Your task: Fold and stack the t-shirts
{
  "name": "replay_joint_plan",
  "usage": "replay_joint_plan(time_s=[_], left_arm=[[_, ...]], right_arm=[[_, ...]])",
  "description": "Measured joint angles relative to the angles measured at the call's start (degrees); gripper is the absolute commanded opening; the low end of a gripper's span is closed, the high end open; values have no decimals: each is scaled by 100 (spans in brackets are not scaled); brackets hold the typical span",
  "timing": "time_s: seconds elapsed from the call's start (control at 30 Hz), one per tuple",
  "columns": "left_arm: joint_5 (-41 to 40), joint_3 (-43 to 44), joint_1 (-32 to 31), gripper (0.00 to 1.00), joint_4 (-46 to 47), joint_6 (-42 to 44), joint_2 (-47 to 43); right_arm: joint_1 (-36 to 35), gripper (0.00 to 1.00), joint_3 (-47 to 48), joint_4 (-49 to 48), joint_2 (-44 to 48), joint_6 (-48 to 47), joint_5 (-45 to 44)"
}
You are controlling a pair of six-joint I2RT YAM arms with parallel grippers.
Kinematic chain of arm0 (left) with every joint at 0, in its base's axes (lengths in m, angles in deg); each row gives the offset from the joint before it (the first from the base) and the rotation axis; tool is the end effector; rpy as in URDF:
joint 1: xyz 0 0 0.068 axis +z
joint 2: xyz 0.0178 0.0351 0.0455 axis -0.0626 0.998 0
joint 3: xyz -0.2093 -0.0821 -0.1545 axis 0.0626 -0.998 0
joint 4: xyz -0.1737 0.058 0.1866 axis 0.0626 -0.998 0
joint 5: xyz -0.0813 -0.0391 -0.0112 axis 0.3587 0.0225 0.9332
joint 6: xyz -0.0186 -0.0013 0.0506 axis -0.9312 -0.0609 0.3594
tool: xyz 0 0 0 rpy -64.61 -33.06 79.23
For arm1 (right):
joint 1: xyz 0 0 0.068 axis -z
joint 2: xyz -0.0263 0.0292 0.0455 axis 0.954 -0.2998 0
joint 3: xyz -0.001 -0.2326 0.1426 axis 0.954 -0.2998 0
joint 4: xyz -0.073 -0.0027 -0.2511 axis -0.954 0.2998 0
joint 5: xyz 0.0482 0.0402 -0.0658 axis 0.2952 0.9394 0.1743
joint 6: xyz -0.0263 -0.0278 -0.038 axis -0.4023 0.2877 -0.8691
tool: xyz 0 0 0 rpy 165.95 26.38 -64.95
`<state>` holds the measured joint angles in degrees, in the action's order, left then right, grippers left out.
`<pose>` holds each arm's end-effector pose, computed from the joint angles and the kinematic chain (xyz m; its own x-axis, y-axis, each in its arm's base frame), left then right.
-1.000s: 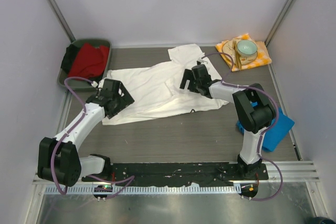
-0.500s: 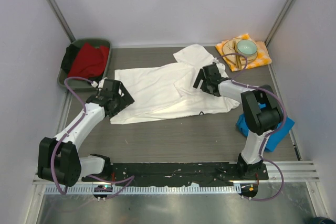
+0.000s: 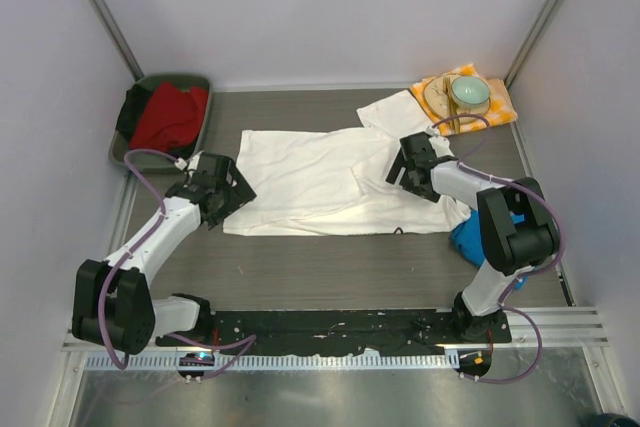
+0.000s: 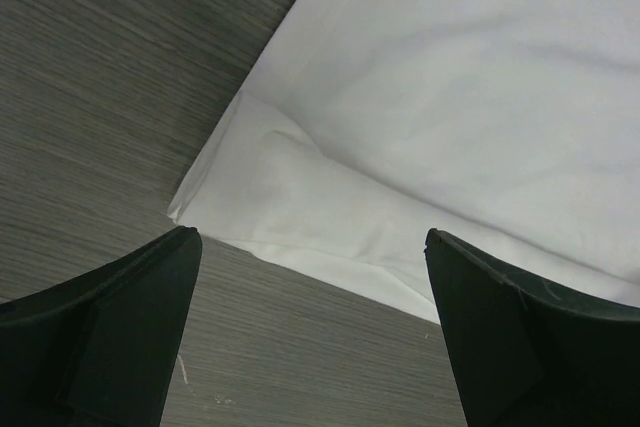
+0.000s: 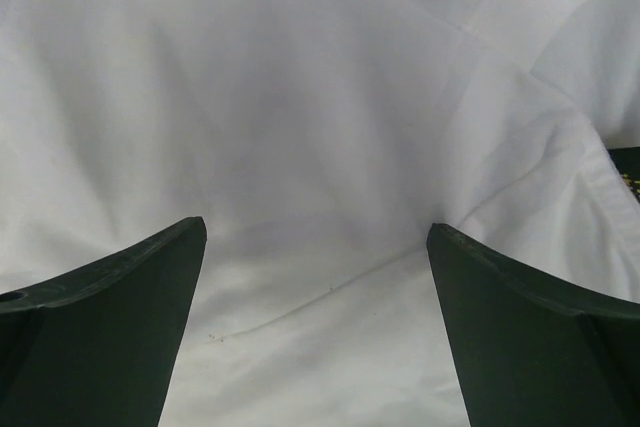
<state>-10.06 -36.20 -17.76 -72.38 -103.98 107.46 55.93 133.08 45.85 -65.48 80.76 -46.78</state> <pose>0.2374 -0.0538 0.2227 -0.6413 -0.6129 -0.4617 -0.5235 0.7894 -0.3207 0.3263 0.0855 0.1650 -0.7125 0.3884 -0.5843 0.4091 0.9066 0.1038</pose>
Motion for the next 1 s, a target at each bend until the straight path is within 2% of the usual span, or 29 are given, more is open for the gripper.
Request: replay_joint_plan(time_s=[0.3,1.0], left_arm=[[11,-111,0,100,20,-229,391],[-162,-111,0,100,-2,-393,664]], right_arm=[[11,100,-28,566,459,-11,98],[-81,99,-46,595,684,-31,339]])
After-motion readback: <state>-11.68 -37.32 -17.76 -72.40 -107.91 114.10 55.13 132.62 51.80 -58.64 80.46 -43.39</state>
